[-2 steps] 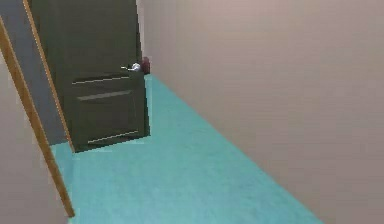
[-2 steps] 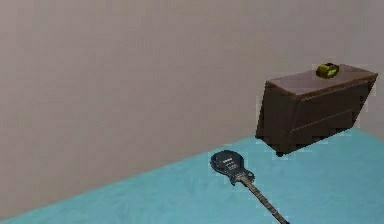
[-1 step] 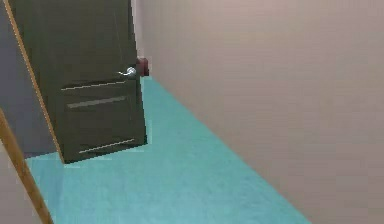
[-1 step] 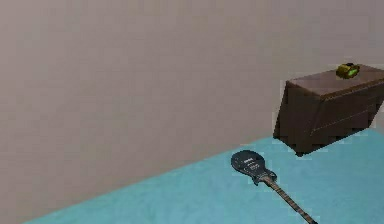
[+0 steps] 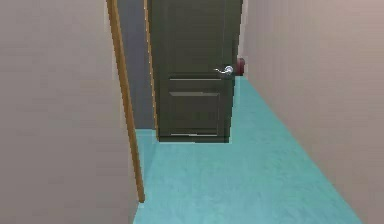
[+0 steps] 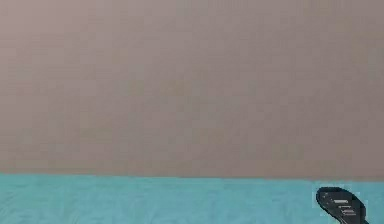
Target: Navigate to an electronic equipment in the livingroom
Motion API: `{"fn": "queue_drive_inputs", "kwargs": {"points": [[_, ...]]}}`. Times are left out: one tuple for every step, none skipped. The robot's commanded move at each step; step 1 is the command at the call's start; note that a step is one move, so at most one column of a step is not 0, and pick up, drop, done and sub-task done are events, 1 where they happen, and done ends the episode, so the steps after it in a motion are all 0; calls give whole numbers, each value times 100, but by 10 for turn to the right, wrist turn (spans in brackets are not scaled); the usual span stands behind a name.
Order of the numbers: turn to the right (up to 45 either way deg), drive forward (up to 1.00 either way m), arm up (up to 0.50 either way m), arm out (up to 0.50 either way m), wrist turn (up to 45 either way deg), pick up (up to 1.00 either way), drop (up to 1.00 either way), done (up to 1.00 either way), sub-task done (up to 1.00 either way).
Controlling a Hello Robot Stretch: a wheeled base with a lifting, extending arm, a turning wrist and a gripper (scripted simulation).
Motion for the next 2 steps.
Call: {"fn": "queue_drive_inputs", "kwargs": {"points": [[0,100,0,0,0,0,0,0,0],[-30,0,0,0,0,0,0,0,0]]}}
